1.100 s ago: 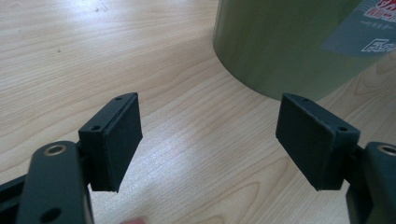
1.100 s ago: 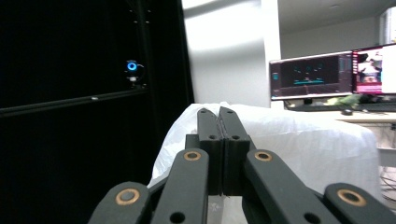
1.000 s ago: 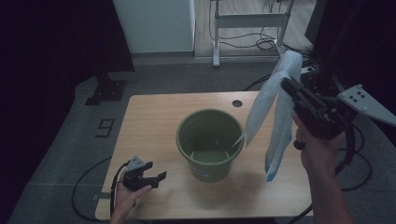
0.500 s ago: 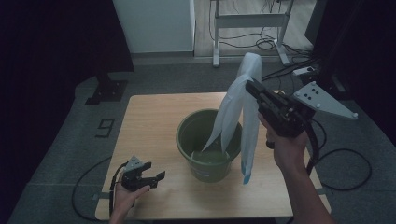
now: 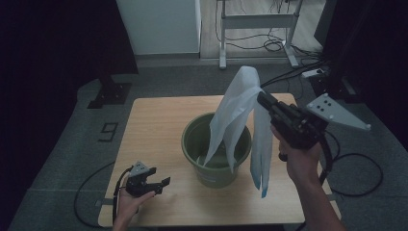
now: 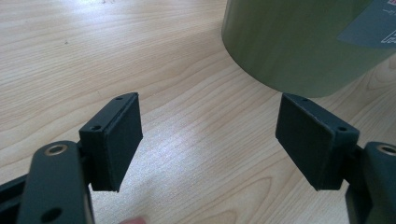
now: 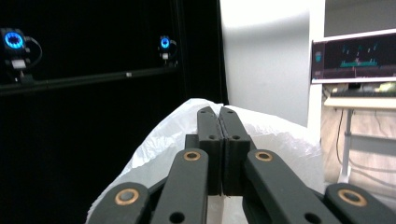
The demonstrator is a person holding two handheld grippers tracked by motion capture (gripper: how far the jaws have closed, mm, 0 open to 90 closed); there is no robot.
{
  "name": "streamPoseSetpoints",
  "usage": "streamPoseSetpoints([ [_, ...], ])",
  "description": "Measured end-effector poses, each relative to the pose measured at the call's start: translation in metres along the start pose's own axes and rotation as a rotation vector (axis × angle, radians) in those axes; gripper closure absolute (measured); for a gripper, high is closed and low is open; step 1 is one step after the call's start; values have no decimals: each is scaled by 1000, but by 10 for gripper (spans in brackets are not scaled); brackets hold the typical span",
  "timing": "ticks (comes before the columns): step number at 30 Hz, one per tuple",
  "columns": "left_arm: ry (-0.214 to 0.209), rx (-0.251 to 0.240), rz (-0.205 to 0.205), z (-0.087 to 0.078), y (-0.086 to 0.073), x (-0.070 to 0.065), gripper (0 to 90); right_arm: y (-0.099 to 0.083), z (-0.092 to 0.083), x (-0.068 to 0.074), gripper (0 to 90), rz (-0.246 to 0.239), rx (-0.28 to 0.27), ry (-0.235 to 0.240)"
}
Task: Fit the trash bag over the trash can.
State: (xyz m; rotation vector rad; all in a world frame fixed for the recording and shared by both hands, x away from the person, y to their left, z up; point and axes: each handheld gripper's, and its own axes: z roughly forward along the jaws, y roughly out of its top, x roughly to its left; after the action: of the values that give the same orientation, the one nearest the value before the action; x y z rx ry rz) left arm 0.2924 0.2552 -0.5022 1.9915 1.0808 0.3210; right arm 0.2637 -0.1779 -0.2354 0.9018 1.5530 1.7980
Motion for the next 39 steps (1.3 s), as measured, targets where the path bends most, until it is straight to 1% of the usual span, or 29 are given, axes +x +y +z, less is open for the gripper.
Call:
streamPoseSetpoints([
  [3,-9,-6,-2,-1,0,-1,223,-17,3,-5,880,22,27,-2],
  [4,-7,-4,-1,0,0,-1,223,-22,5,-7,880,35,35,-2],
  [8,-3,4,1,2,-1,0,223,-45,9,-15,878,54,70,-15],
  [10,-4,6,4,2,-1,0,223,-54,12,-17,878,76,80,-16],
  [13,-7,8,5,2,-2,0,226,-68,18,-19,874,78,115,-16],
  [15,-10,2,3,1,-2,0,227,-77,21,-17,873,75,146,-9],
  [19,-18,-3,-2,1,-2,-1,228,-94,21,-14,870,74,171,1],
  [22,-19,-2,2,1,-2,-1,229,-106,23,-13,867,117,185,9],
  [25,-16,-2,-3,1,-3,0,229,-117,25,-9,858,101,200,10],
  [28,-19,-3,-10,0,-3,1,230,-128,22,-6,856,100,212,11],
  [35,-24,5,-6,3,-4,0,230,-156,13,1,848,109,247,21],
  [39,-21,12,-1,4,-4,-1,230,-164,12,2,823,119,251,30],
])
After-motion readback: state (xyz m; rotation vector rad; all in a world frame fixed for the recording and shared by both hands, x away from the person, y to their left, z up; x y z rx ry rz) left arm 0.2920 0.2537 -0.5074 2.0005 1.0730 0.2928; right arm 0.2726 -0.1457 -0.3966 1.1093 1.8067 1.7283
